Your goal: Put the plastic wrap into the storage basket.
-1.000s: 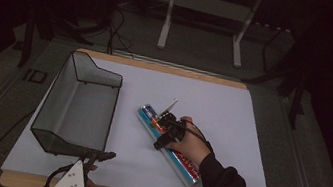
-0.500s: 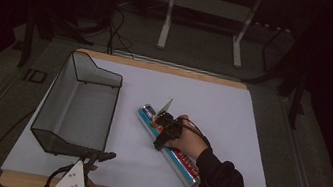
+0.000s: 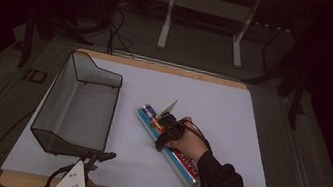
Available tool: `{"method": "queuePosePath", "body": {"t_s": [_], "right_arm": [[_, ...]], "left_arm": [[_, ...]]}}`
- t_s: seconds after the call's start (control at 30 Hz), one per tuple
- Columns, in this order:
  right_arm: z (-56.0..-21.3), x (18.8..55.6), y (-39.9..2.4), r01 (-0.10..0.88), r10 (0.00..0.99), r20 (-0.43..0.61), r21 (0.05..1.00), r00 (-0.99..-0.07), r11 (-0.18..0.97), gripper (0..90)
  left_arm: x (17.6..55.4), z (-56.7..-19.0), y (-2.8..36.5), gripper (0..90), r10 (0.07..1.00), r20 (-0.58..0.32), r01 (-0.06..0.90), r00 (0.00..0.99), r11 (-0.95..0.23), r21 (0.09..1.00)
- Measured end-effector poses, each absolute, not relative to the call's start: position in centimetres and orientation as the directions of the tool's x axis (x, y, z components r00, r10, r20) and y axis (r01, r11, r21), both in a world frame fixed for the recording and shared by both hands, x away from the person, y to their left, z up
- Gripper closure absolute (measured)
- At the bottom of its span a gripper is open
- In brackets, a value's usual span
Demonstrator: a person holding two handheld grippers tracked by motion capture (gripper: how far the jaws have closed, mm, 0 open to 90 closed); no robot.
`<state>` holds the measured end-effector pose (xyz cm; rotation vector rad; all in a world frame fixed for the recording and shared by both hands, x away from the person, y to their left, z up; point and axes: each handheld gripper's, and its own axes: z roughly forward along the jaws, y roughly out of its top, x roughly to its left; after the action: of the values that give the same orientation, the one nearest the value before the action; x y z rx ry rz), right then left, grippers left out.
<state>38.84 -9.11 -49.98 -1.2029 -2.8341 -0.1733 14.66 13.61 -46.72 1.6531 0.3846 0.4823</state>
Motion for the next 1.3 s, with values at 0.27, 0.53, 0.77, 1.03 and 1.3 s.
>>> {"method": "queuePosePath", "body": {"t_s": [0.27,0.53,0.77,1.03,1.3], "right_arm": [[-49.1,39.1,-9.6,0.746,0.734,0.132,0.131,-0.666,0.653,31.5],[-47.0,39.5,-10.2,0.759,0.744,0.158,0.196,-0.649,0.621,31.5],[-45.2,39.8,-10.5,0.764,0.749,0.173,0.247,-0.640,0.596,31.5],[-41.8,40.0,-10.0,0.759,0.747,0.199,0.347,-0.634,0.551,31.5],[-39.0,40.3,-8.9,0.754,0.742,0.231,0.414,-0.629,0.510,31.5]], "left_arm": [[14.7,-46.7,13.6,0.6,0.513,0.094,-0.026,0.853,-0.137,0.990],[14.7,-46.7,13.7,0.6,0.518,0.093,-0.026,0.850,-0.136,0.990],[14.7,-46.8,13.6,0.6,0.520,0.093,-0.022,0.849,-0.141,0.990],[14.9,-47.0,13.4,0.6,0.524,0.075,0.009,0.849,-0.156,0.988],[15.3,-47.3,13.3,0.6,0.532,0.039,0.061,0.846,-0.170,0.984]]}}
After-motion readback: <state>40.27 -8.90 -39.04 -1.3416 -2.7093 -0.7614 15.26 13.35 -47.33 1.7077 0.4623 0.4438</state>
